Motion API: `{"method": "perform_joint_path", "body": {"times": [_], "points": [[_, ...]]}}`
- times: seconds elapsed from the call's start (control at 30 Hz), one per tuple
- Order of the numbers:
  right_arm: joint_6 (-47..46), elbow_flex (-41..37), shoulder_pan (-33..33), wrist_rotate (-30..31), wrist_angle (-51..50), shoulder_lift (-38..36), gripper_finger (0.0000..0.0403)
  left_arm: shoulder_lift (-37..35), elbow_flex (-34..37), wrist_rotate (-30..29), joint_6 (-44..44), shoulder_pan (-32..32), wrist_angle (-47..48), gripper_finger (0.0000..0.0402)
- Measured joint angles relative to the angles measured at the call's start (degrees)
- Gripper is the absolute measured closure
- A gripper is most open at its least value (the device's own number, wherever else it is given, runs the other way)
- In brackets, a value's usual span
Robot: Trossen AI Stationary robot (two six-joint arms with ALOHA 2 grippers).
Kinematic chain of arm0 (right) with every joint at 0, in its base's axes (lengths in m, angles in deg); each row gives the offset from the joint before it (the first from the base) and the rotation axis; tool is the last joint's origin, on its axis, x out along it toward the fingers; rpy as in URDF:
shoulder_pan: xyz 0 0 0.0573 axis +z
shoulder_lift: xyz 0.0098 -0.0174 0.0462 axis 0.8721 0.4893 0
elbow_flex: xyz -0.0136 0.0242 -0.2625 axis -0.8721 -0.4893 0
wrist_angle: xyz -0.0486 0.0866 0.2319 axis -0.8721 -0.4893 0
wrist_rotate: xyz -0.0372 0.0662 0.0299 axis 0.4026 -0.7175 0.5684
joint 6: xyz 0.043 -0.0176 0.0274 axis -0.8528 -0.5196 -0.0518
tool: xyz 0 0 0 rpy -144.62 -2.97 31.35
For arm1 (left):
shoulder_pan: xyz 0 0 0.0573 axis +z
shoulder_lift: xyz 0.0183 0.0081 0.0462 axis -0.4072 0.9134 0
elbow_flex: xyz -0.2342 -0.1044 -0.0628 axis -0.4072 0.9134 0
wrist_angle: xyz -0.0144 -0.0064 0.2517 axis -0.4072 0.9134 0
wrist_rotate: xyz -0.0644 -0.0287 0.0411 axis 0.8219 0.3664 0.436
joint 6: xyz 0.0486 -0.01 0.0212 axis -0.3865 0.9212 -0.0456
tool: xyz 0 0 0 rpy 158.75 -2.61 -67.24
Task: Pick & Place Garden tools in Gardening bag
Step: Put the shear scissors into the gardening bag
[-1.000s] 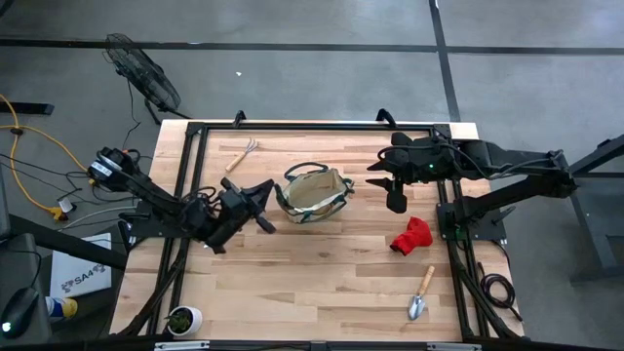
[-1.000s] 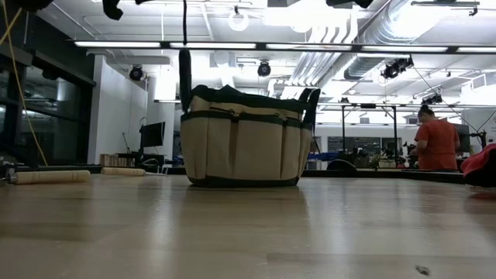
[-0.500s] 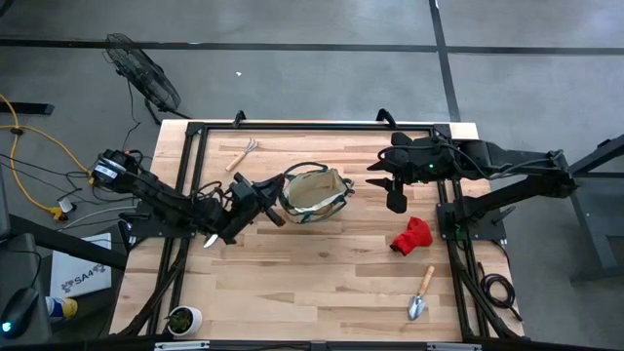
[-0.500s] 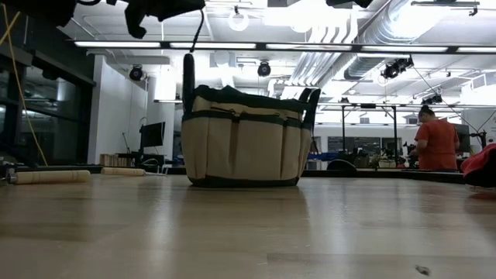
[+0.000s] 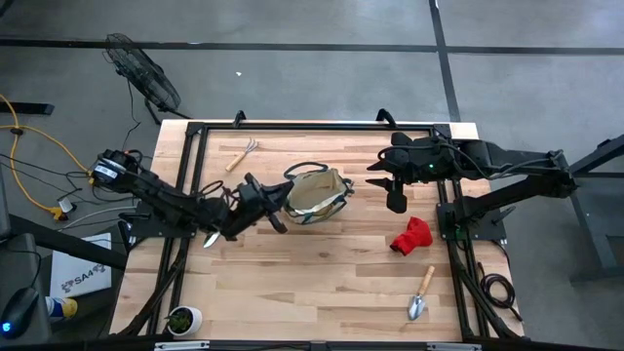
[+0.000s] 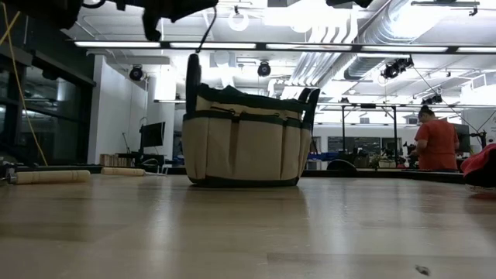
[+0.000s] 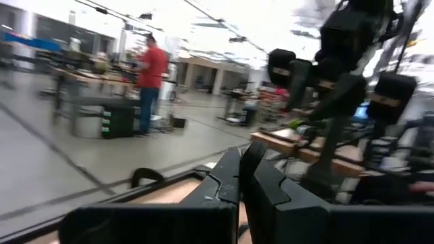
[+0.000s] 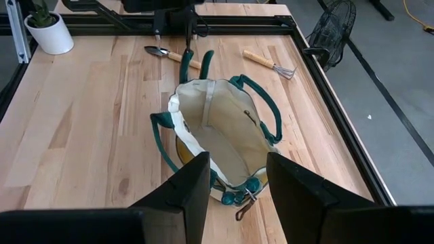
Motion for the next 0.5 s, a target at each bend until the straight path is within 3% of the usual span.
{"method": "perform_joint_path", "body": {"times": [0.17, 0.37, 0.5], "points": [[-0.01, 0.00, 0.02, 0.00, 0.02, 0.00, 0.0264, 0.68, 0.00, 4.43, 7.10, 2.95, 4.03, 0.0402], [-0.02, 0.00, 0.00, -0.02, -0.02, 0.00, 0.0264, 1.38, 0.00, -3.84, 6.34, 3.14, 4.00, 0.0402], [-0.02, 0.00, 0.02, 0.00, -0.04, 0.00, 0.0264, 1.38, 0.00, -5.12, 6.78, 3.19, 4.07, 0.0402]]}}
